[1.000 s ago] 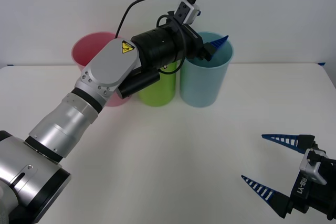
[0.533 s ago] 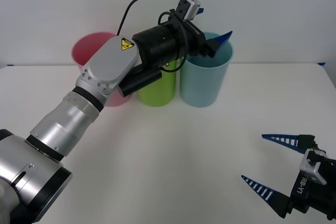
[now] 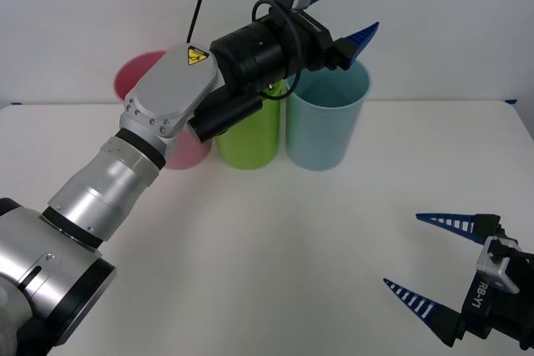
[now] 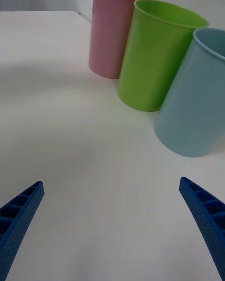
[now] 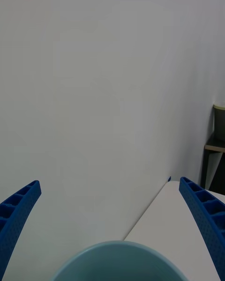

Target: Put cans in the blue bin and PET bottles in the pink bin and trash in the green bin.

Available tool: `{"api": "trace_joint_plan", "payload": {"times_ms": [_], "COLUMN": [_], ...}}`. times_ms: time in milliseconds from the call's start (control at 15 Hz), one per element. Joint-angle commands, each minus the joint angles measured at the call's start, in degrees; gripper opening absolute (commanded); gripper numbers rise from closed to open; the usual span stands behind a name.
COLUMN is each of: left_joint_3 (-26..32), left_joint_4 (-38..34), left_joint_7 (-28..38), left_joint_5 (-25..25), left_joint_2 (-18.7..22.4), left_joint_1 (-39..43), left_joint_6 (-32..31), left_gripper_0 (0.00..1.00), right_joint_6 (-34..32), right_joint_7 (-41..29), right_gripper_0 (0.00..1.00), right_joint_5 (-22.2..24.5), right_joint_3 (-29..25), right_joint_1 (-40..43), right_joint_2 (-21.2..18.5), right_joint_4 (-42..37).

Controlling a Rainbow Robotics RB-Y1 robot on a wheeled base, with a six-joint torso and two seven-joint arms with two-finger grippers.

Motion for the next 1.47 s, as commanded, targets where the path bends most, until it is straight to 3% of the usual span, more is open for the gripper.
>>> {"api": "trace_joint_plan", "payload": {"times_ms": [67,600,1000,1200,1467], "left_joint_3": [2.4,12.9,12.9,12.9,17.4], "left_joint_4": [-1.6,-4.5,-5.9,-6.6,-13.8], "left_joint_7": [-0.2,1.1,1.4,1.1,1.9], "left_joint_5": [2.9,3.5,14.3,17.3,18.0], "left_joint_2": [0.0,0.7,10.3,14.6,18.9], "left_joint_1": [0.1,0.0,0.2,2.4,10.2], "left_joint_6": [-2.0,-13.7,-22.4,-26.0,-31.0], "left_gripper_0": [1.00,1.00,1.00,1.00,1.00], "right_joint_6": [0.0,0.0,0.0,0.0,0.0], "right_joint_7": [0.0,0.0,0.0,0.0,0.0], "right_gripper_0": [1.00,1.00,1.00,1.00,1.00], "right_joint_5": [0.0,0.0,0.0,0.0,0.0], "right_joint_3": [0.0,0.0,0.0,0.0,0.0], "right_joint_1": [0.0,0.0,0.0,0.0,0.0], "right_joint_2": [0.0,0.0,0.0,0.0,0.0], "right_joint_4": [0.0,0.0,0.0,0.0,0.0]}}
